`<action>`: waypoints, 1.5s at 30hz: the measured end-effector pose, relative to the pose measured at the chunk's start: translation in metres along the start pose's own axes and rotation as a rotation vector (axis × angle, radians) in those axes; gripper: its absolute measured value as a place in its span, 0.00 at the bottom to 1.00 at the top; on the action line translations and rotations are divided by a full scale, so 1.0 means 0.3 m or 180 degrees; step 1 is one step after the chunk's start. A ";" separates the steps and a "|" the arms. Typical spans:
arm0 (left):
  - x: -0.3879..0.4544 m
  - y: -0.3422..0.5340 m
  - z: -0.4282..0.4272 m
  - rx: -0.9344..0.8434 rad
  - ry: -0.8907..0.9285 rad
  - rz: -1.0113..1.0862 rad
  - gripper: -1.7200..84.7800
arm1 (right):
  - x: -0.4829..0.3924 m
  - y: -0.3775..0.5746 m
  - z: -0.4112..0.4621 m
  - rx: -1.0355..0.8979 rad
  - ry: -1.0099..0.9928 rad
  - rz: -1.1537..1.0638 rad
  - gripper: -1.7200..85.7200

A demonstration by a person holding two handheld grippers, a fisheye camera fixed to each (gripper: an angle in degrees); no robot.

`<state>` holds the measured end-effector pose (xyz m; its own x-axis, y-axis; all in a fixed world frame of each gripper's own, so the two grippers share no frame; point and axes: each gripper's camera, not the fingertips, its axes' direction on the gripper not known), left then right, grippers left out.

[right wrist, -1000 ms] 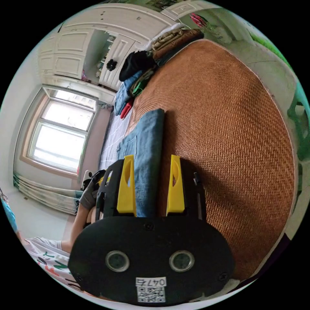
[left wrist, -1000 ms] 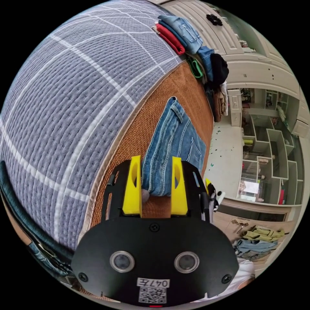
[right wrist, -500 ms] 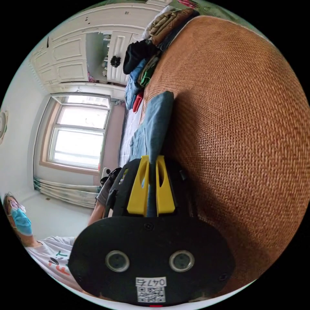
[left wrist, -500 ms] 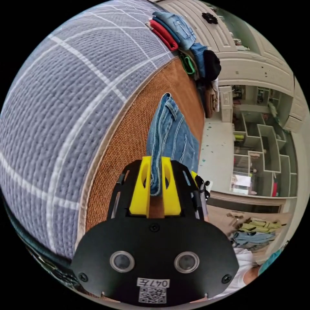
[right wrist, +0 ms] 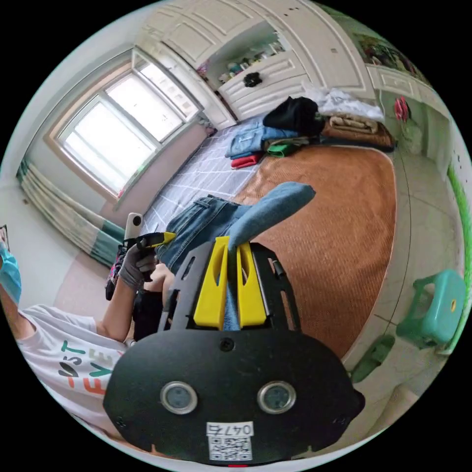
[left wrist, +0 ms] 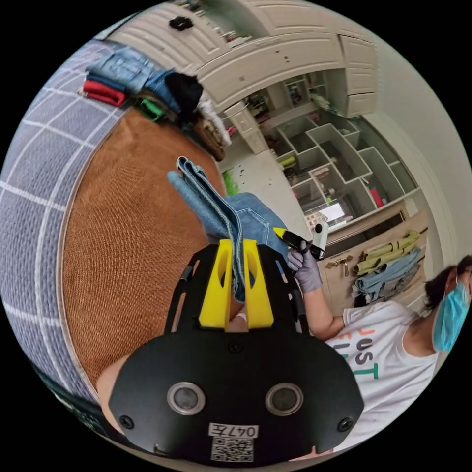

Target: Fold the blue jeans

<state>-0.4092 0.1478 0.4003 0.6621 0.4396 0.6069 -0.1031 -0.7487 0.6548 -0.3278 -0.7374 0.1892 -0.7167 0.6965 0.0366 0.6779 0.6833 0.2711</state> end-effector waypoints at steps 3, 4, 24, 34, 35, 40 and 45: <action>0.168 0.248 -0.324 0.0447 0.0016 0.0170 0.04 | -0.185 -0.055 -0.060 0.0084 -0.0260 -0.0450 0.02; 0.230 0.369 -0.477 0.0663 -0.0026 0.0184 0.04 | -0.265 -0.080 -0.059 0.0080 -0.0437 -0.0613 0.02; 0.458 2.243 -1.716 0.3625 -0.1333 -0.2274 0.11 | -1.381 -0.208 0.932 -0.1414 -0.1692 -0.1622 0.11; 1.096 2.129 -1.897 0.3739 -0.2848 -0.1345 0.04 | -1.008 -0.198 0.585 -0.0675 -0.2033 -0.1130 0.05; 1.150 2.063 -1.894 0.3570 -0.2894 -0.1195 0.02 | -0.989 -0.179 0.530 -0.0571 -0.2068 -0.1182 0.04; 1.313 1.839 -1.785 0.3158 -0.2848 -0.0223 0.01 | -1.011 -0.025 0.321 -0.0174 -0.1434 -0.2064 0.02; 1.493 1.522 -1.568 0.2424 -0.3103 0.0737 0.01 | -0.980 0.097 0.202 0.0036 -0.1058 -0.2354 0.03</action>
<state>-0.5090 0.2361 1.1829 0.9912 -0.0455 -0.1242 -0.0514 -0.9977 -0.0450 -0.0874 -0.9089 0.1280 -0.8951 0.0912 -0.4364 0.0507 0.9933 0.1035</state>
